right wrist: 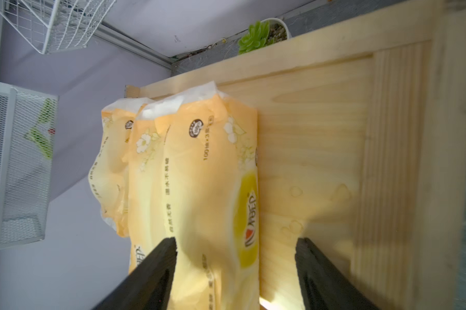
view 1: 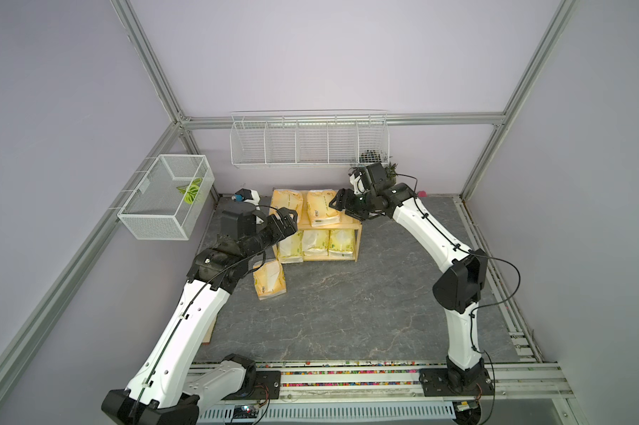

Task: Place the tissue boxes on the shelf by color
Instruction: Place a box of tissues on the shelf, then adjust the box of tissues on the shelf.

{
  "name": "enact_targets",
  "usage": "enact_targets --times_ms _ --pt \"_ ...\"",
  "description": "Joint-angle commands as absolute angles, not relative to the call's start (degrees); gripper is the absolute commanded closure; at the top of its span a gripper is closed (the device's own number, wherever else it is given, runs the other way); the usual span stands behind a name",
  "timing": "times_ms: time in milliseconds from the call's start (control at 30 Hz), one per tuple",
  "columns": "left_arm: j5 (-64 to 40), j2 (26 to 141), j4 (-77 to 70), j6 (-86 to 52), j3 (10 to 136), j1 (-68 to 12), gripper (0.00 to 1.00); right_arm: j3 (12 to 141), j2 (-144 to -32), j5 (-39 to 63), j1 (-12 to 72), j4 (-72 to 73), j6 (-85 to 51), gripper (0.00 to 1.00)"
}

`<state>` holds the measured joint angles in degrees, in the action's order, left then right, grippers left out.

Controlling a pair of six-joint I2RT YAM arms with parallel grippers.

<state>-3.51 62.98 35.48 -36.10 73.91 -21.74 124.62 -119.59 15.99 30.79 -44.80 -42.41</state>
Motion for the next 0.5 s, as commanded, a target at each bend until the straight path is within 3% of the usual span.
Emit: enact_targets --times_ms 0,467 --pt "-4.31 61.83 35.07 -35.51 73.04 -21.36 0.0 125.99 -115.93 11.89 31.63 -48.68 -38.55 0.25" --pt "-4.34 61.13 35.07 -35.71 72.27 -21.34 0.0 129.84 -119.57 13.45 34.86 -48.82 -38.89 0.27"
